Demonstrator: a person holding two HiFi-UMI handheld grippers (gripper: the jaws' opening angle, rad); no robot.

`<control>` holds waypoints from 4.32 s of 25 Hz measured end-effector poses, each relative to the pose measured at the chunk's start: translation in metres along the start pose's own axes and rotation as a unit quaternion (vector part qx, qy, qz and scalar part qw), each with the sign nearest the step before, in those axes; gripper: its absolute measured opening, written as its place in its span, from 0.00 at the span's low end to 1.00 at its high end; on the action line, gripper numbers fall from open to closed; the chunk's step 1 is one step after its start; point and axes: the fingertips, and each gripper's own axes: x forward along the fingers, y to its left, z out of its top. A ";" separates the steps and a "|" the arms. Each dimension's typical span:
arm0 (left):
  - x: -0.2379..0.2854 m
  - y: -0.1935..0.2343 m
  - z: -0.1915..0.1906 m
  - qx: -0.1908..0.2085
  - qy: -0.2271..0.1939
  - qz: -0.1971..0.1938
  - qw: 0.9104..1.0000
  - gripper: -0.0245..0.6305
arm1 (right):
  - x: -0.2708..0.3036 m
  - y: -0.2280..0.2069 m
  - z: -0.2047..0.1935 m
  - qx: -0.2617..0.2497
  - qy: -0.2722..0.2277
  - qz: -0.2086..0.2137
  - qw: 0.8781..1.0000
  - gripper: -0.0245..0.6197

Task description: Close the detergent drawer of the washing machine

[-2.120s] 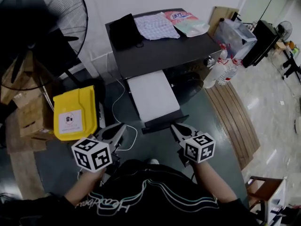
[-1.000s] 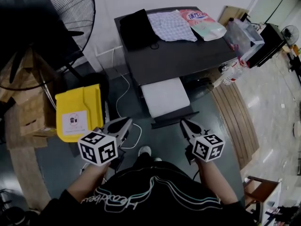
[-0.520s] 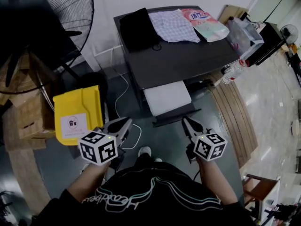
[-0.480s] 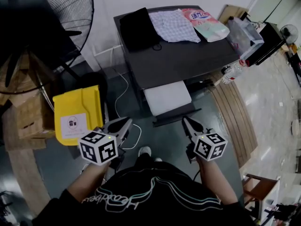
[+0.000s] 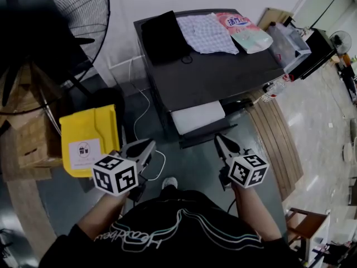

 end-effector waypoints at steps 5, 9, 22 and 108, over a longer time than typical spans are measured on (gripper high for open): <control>0.000 0.009 0.005 -0.002 -0.003 0.004 1.000 0.07 | 0.011 0.002 0.006 -0.001 -0.008 0.004 1.000 0.08; 0.001 0.016 0.010 -0.005 -0.007 0.007 1.000 0.07 | 0.019 0.001 0.011 -0.001 -0.012 0.005 1.000 0.08; 0.002 0.041 0.026 -0.022 -0.019 0.021 0.999 0.07 | 0.044 0.001 0.027 -0.006 -0.015 0.011 1.000 0.08; -0.098 -0.225 0.019 0.111 -0.134 -0.025 0.985 0.07 | -0.192 0.146 0.089 -0.126 -0.103 0.278 0.947 0.08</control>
